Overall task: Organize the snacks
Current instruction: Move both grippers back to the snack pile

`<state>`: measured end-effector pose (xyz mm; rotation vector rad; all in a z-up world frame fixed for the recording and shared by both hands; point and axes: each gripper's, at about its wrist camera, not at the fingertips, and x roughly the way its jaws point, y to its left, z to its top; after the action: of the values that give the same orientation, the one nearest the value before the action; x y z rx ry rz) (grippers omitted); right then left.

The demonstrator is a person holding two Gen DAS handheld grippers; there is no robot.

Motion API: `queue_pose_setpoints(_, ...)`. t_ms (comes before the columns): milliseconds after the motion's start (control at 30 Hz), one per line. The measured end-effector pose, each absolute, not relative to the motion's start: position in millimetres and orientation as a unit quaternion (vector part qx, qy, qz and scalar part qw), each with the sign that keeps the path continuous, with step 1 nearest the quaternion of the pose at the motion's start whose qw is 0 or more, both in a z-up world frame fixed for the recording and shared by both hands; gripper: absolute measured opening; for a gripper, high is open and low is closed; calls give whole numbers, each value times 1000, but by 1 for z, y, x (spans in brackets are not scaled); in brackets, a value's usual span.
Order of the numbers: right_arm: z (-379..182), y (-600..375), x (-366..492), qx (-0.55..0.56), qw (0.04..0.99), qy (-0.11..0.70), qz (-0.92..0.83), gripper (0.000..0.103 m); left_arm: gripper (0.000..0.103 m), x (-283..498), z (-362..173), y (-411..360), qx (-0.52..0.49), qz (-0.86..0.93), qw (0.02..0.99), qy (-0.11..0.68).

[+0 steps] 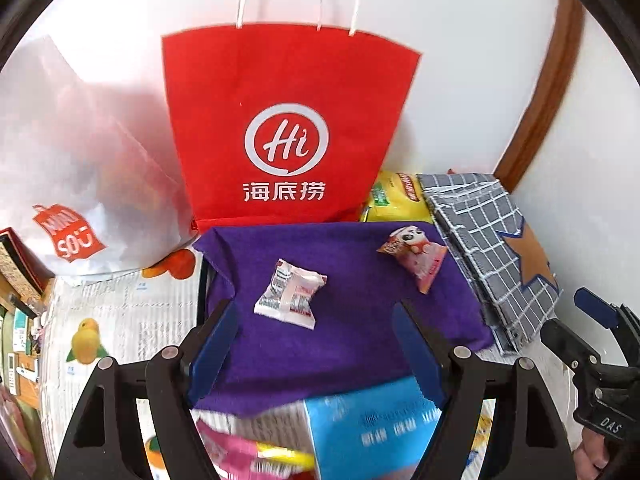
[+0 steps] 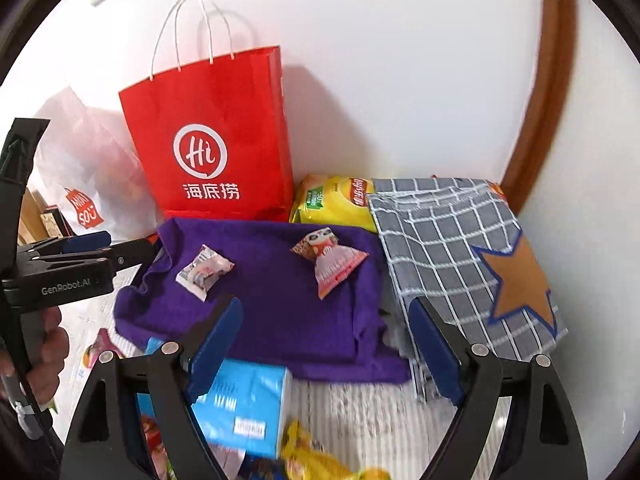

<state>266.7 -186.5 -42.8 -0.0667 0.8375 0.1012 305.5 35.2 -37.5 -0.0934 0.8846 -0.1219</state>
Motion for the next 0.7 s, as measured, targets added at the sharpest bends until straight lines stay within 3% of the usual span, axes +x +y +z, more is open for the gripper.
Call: queue_pose_setpoints(700, -51, -220, 159, 2, 913, 403, 63, 86, 78, 177, -48, 50, -25, -14, 897, 441)
